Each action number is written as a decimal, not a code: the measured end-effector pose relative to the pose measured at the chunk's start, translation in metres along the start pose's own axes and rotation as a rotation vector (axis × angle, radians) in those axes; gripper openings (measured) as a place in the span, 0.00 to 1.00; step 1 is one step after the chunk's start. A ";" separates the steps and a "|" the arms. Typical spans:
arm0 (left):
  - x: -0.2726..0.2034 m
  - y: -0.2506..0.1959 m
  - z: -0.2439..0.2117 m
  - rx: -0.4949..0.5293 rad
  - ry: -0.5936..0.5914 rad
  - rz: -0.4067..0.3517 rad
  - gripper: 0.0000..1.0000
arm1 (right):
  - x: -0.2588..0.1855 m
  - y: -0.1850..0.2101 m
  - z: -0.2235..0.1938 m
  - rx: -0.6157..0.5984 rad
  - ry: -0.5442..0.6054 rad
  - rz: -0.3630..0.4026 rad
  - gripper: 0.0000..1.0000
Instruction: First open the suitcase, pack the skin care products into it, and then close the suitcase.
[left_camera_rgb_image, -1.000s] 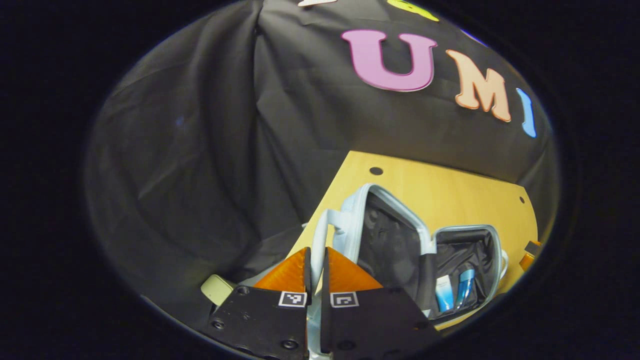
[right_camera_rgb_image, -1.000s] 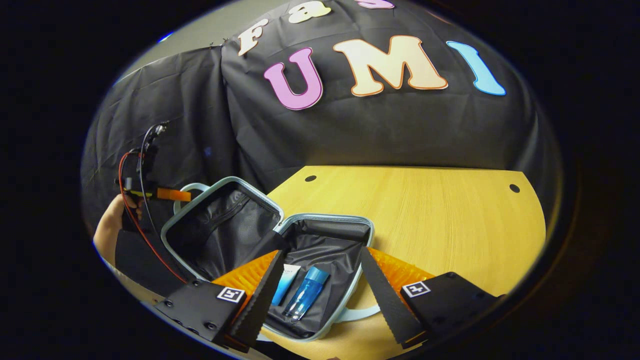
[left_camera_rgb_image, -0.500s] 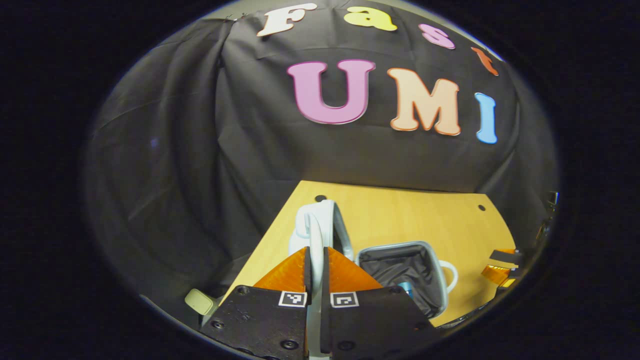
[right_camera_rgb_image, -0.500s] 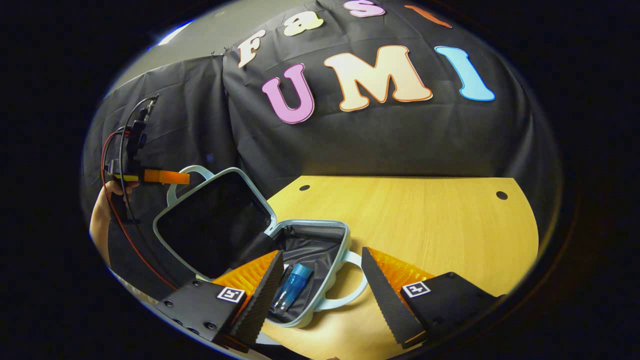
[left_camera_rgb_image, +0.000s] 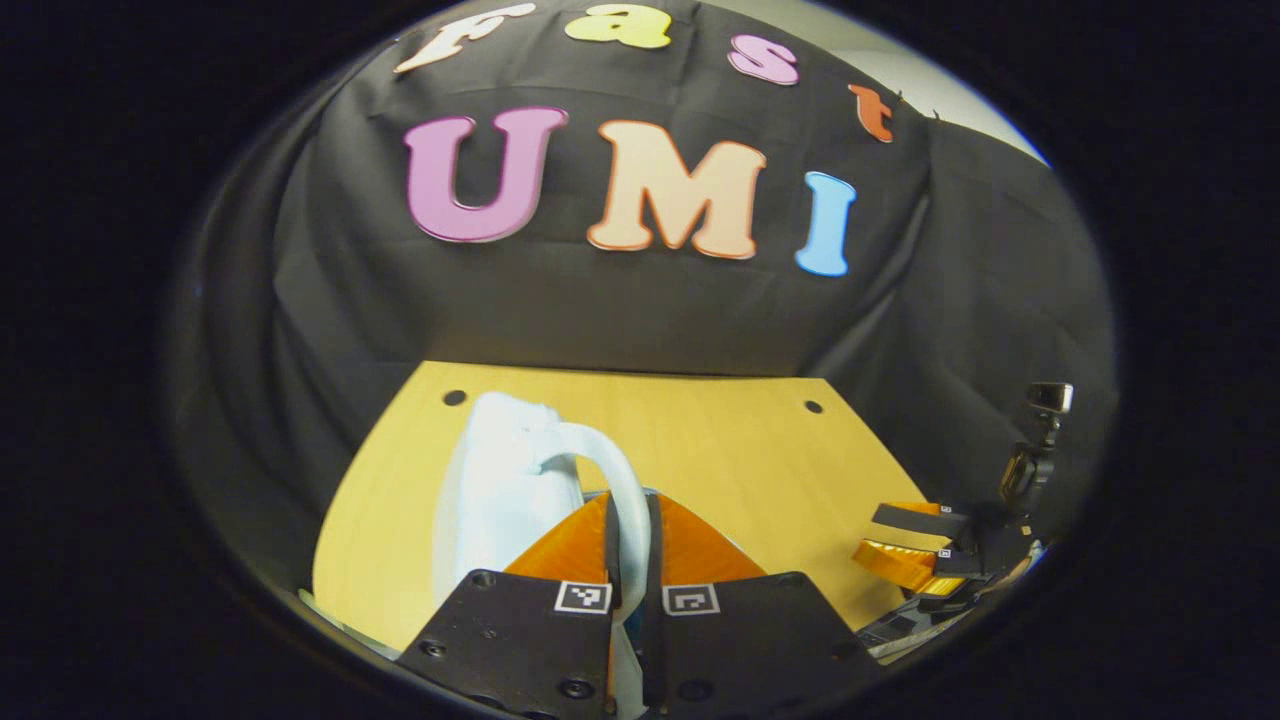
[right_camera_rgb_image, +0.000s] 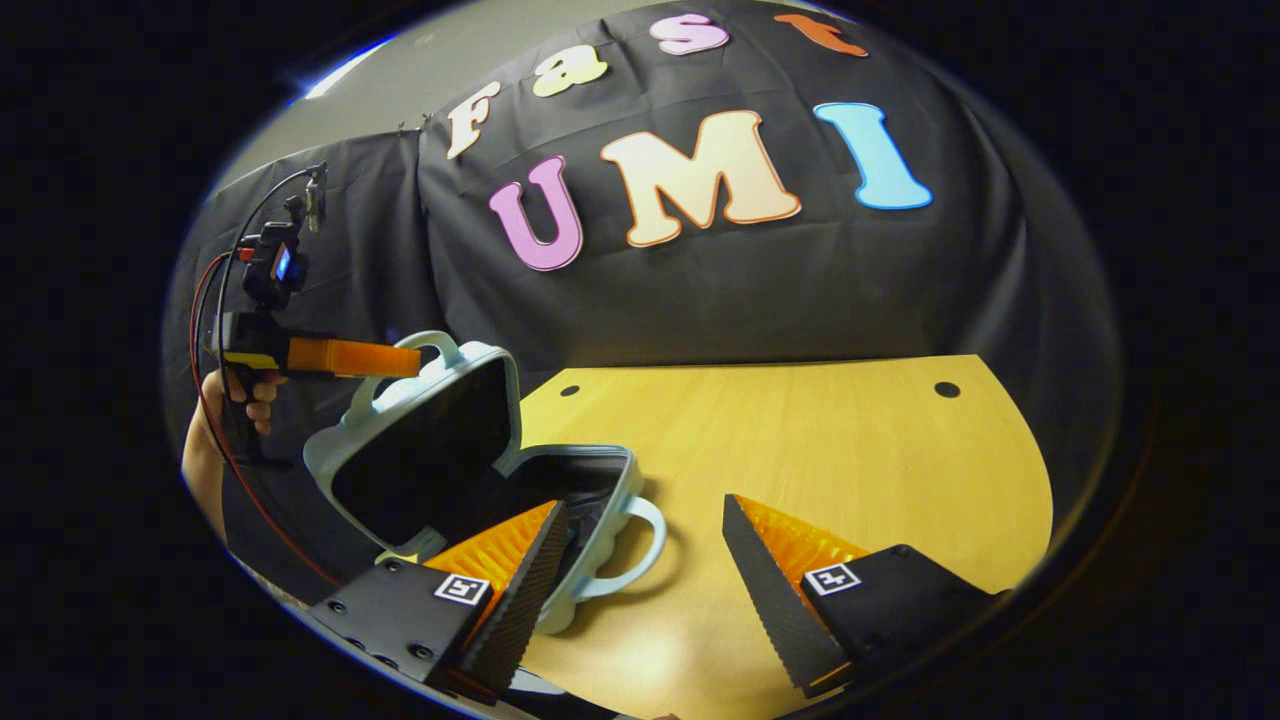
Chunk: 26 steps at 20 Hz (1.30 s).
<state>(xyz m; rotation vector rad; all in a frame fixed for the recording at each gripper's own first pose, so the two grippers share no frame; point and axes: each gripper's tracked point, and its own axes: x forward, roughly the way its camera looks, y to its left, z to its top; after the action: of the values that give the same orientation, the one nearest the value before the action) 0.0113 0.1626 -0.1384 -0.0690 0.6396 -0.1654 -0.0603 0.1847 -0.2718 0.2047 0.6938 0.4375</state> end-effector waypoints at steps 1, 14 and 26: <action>0.008 -0.013 -0.005 -0.002 0.016 -0.028 0.04 | -0.004 -0.007 0.000 0.001 -0.004 -0.015 0.98; 0.103 -0.093 -0.118 -0.009 0.264 -0.144 0.07 | -0.044 -0.092 0.014 0.019 -0.033 -0.155 0.98; 0.068 -0.126 -0.037 0.117 -0.192 0.190 0.98 | -0.061 -0.094 0.119 -0.179 -0.291 -0.090 0.98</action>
<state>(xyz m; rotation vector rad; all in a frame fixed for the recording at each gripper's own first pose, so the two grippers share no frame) 0.0259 0.0267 -0.1932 0.0884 0.4411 -0.0116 0.0062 0.0693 -0.1777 0.0652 0.3747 0.3720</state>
